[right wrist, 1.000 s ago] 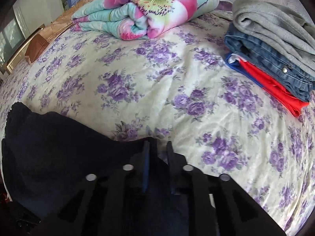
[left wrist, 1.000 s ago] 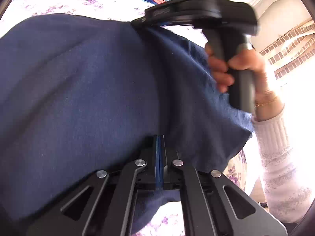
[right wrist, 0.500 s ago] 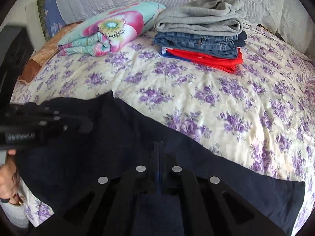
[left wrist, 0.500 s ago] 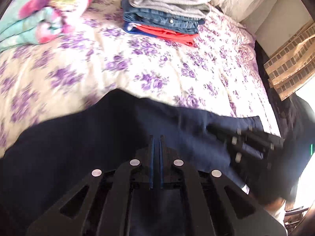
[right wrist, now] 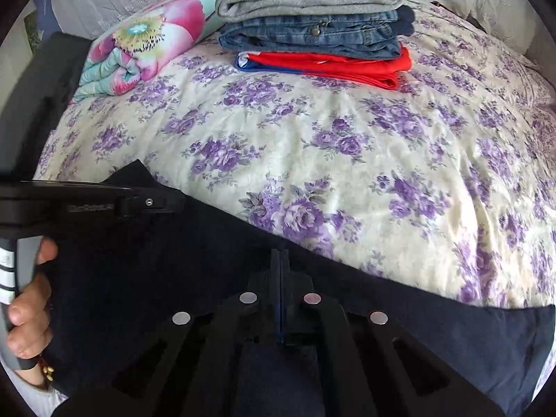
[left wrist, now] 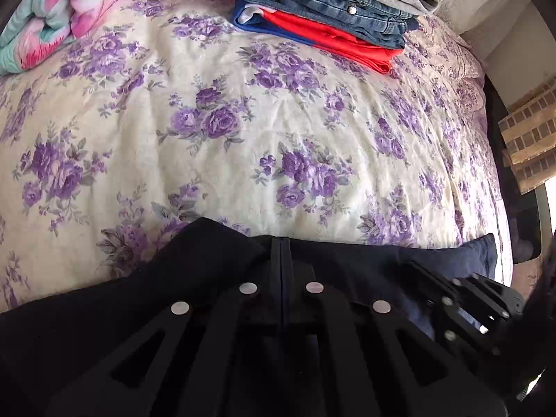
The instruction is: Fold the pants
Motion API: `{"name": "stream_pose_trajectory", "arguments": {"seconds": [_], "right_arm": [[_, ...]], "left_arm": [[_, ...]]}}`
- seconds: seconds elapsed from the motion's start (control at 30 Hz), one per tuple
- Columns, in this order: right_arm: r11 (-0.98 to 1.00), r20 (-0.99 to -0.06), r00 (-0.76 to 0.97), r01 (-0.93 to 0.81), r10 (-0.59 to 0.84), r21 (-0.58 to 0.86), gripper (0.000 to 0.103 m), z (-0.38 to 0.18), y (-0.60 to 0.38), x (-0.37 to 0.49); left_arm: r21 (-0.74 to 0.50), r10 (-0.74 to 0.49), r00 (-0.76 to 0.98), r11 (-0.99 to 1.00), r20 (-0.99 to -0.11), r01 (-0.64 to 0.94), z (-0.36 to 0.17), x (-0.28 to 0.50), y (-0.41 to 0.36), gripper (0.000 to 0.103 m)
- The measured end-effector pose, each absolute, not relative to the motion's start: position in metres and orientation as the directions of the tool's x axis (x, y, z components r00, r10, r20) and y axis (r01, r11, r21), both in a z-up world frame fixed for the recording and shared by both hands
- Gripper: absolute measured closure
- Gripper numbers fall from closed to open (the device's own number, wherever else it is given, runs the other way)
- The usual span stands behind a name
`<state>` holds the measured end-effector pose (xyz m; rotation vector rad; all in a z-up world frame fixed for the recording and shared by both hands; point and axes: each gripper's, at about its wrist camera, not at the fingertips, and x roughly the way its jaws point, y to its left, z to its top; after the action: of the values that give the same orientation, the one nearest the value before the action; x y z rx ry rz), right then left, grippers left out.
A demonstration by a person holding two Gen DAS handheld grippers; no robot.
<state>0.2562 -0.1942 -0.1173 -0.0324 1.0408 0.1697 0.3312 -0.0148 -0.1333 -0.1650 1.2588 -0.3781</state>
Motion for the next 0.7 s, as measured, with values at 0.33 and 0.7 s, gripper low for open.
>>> {"name": "stream_pose_trajectory", "arguments": {"seconds": [0.33,0.7], "right_arm": [[0.977,-0.848,0.486,-0.131,0.213,0.171,0.102,-0.116,-0.202,0.108],[0.954,-0.815,0.507,-0.056,0.28,0.294,0.102,-0.135,-0.218,0.091]], "left_arm": [[-0.14,-0.239,0.409,0.956,-0.881,0.257,-0.087,0.281,-0.042,0.102],[-0.17,-0.303,0.355,0.918,-0.885,0.359,-0.139,0.139,-0.053,0.1]]}}
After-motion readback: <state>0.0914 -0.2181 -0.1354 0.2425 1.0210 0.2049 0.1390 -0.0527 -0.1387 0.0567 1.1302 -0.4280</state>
